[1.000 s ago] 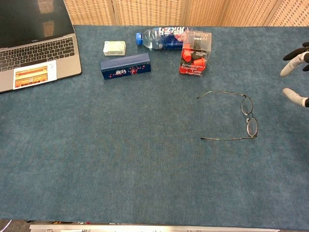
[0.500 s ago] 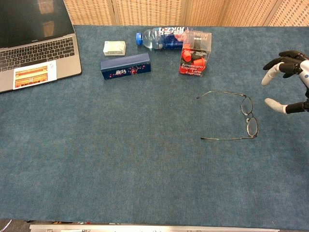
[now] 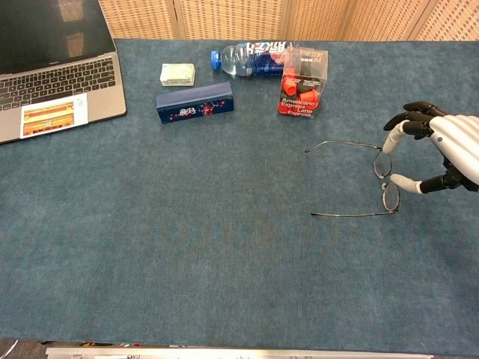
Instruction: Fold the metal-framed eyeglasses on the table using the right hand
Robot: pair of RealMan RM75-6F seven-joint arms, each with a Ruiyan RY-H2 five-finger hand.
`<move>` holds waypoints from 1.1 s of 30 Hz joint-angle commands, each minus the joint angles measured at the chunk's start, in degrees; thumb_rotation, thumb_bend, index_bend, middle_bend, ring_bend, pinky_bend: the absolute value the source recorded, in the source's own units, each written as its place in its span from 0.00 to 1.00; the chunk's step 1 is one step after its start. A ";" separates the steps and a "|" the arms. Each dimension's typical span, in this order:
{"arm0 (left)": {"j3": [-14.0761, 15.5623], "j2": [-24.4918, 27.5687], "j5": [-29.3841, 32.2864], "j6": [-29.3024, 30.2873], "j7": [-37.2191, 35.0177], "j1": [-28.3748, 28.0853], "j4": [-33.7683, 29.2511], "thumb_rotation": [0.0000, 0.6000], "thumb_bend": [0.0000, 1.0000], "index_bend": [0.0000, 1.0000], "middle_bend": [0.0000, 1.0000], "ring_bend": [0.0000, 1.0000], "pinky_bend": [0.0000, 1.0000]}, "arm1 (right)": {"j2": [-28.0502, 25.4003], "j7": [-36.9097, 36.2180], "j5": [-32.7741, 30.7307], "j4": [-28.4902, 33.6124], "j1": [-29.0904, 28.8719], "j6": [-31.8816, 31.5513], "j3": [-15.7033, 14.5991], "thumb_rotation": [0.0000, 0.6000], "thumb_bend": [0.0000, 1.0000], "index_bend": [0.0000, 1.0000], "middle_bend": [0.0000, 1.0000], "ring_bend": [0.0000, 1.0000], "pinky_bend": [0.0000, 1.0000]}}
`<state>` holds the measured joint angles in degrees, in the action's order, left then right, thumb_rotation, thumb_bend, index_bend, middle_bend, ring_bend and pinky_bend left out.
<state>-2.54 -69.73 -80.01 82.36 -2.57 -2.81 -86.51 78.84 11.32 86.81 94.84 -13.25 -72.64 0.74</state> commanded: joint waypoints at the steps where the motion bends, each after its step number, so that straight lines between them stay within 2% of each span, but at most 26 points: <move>1: 0.01 -0.07 0.02 -0.09 -0.07 0.00 0.09 1.00 0.16 0.48 0.36 0.24 0.51 | 0.07 0.23 0.11 -0.08 -0.09 0.19 -0.28 1.00 0.20 0.46 0.27 0.09 0.31; 17: 0.13 -0.10 -0.11 -0.21 -0.25 0.15 0.20 1.00 0.16 0.48 0.36 0.24 0.51 | 1.47 2.90 0.94 -2.38 -1.26 2.71 -2.21 1.00 0.20 0.46 0.27 0.09 0.31; 33: 0.13 -0.18 -0.18 -0.31 -0.91 0.25 0.62 1.00 0.16 0.48 0.36 0.24 0.51 | 3.92 9.07 3.33 -7.46 -1.85 1.78 -2.86 1.00 0.20 0.46 0.26 0.09 0.31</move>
<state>-2.41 -69.92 -80.20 82.05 -3.49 -2.56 -85.89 82.70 20.32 90.14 87.43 -15.08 -70.87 -2.11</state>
